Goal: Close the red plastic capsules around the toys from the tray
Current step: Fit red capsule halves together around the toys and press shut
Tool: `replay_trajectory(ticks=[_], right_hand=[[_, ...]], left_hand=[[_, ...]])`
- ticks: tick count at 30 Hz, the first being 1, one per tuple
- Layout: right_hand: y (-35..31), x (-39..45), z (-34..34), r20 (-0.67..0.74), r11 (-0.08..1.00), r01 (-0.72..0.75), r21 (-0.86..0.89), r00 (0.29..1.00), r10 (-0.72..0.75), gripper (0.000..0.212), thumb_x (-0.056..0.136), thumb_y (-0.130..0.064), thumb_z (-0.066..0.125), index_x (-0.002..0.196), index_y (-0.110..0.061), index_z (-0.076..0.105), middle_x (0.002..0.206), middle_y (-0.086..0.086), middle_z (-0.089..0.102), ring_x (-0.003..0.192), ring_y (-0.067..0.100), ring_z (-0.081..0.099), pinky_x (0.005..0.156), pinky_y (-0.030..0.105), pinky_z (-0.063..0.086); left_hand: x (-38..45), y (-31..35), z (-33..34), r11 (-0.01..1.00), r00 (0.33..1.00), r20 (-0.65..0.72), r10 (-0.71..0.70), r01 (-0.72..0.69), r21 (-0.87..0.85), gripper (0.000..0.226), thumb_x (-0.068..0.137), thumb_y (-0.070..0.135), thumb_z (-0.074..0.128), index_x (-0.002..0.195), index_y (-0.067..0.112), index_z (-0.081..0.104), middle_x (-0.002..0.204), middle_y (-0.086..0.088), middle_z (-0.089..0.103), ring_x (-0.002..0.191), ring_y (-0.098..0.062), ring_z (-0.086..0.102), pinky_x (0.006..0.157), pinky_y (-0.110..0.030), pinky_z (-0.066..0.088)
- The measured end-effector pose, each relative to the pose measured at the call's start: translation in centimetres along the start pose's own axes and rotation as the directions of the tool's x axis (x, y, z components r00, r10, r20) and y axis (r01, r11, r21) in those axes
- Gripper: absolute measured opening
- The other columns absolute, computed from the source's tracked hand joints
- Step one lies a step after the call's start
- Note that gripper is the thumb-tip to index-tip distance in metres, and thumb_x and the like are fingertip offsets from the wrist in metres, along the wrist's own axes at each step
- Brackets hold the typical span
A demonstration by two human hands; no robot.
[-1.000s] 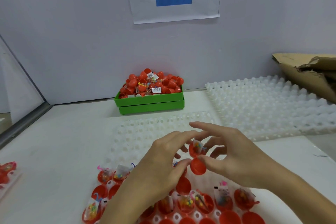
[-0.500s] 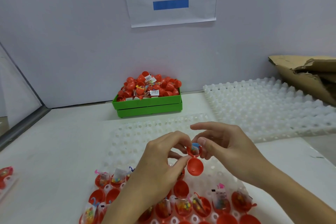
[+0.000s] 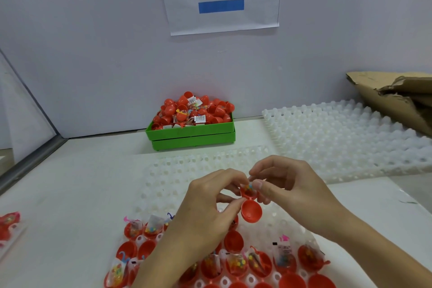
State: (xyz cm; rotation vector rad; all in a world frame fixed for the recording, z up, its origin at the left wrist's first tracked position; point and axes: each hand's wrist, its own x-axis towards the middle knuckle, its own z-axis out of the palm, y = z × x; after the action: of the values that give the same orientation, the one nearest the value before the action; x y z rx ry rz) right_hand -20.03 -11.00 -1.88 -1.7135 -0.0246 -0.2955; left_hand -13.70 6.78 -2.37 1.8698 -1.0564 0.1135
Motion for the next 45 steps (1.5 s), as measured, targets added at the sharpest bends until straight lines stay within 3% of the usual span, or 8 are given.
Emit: replay_trajectory(ticks=[6,13,17,27,33,36,39,45], right_hand=[[-0.13,0.01,0.09,-0.048,1.0,-0.008,0.011,0.999,0.008,0.01,0.089,0.001,0.065,0.087,-0.008,0.069,0.076,0.015,0.073,0.06,0.017,0.063,0.061,0.023,0.051],[-0.14,0.07,-0.04,-0.034,0.999,-0.052,0.018,0.998,0.052,0.014,0.089,0.0,0.064,0.08,-0.007,0.072,0.069,0.01,0.07,0.062,0.014,0.064,0.062,0.021,0.051],[-0.29,-0.05,0.03,-0.029,0.999,-0.033,0.017,0.999,0.034,0.015,0.088,-0.001,0.066,0.078,-0.01,0.073,0.071,0.013,0.071,0.062,0.015,0.064,0.062,0.021,0.05],[0.08,0.22,0.07,-0.068,0.994,-0.048,0.101,0.996,0.055,0.017,0.09,-0.005,0.066,0.075,-0.009,0.074,0.072,0.013,0.072,0.061,0.016,0.064,0.061,0.019,0.052],[0.28,0.25,0.0,-0.057,0.993,-0.04,0.107,0.997,0.046,0.018,0.093,-0.008,0.063,0.08,-0.012,0.075,0.075,0.011,0.074,0.064,0.016,0.066,0.063,0.02,0.053],[0.33,0.22,-0.13,-0.044,0.981,-0.033,0.19,0.998,0.042,0.027,0.096,-0.001,0.055,0.092,-0.018,0.076,0.086,0.01,0.075,0.07,0.018,0.067,0.064,0.022,0.054],[0.31,0.06,-0.34,0.007,0.991,-0.001,0.136,1.0,0.0,0.03,0.091,0.001,0.063,0.102,-0.023,0.076,0.098,0.004,0.076,0.079,0.013,0.07,0.066,0.02,0.053],[0.02,-0.14,-0.05,0.039,0.994,0.041,0.1,0.998,-0.045,0.025,0.088,0.001,0.066,0.102,-0.017,0.076,0.102,0.0,0.076,0.091,0.016,0.074,0.068,0.02,0.055]], left_hand=[[-0.03,-0.04,0.04,0.999,1.0,0.012,0.016,-0.016,-0.031,0.025,0.083,0.0,0.065,0.093,0.023,0.067,0.094,0.017,0.068,0.095,-0.008,0.067,0.074,-0.02,0.057],[-0.09,0.05,-0.04,1.0,1.0,0.007,0.018,-0.018,-0.012,0.03,0.083,0.001,0.065,0.094,0.028,0.067,0.096,0.017,0.069,0.097,-0.01,0.066,0.074,-0.02,0.057],[0.0,0.21,-0.11,0.999,0.999,-0.004,-0.039,0.039,-0.022,0.038,0.082,0.011,0.065,0.108,0.039,0.061,0.101,0.02,0.066,0.096,-0.004,0.066,0.075,-0.012,0.053],[-0.03,0.41,-0.13,0.998,0.998,-0.056,-0.019,0.015,-0.066,0.035,0.08,0.007,0.062,0.101,0.033,0.07,0.095,0.017,0.071,0.091,-0.007,0.069,0.071,-0.015,0.055],[0.06,0.51,-0.14,0.994,0.997,-0.058,-0.053,0.047,-0.103,0.036,0.078,0.006,0.063,0.097,0.037,0.07,0.094,0.018,0.071,0.09,-0.006,0.069,0.07,-0.014,0.054],[0.13,0.53,-0.32,0.975,0.992,-0.065,-0.108,0.094,-0.2,0.038,0.081,0.005,0.066,0.099,0.039,0.066,0.094,0.012,0.074,0.09,-0.009,0.072,0.073,-0.021,0.057],[0.23,0.46,-0.6,0.948,0.987,-0.069,-0.142,0.115,-0.298,0.04,0.082,-0.003,0.068,0.099,0.033,0.065,0.095,0.004,0.075,0.091,-0.016,0.072,0.075,-0.03,0.059],[0.47,0.29,-0.9,0.925,0.984,-0.077,-0.163,0.125,-0.359,0.025,0.08,-0.003,0.072,0.092,0.019,0.071,0.092,0.0,0.076,0.093,-0.017,0.072,0.078,-0.029,0.059]])
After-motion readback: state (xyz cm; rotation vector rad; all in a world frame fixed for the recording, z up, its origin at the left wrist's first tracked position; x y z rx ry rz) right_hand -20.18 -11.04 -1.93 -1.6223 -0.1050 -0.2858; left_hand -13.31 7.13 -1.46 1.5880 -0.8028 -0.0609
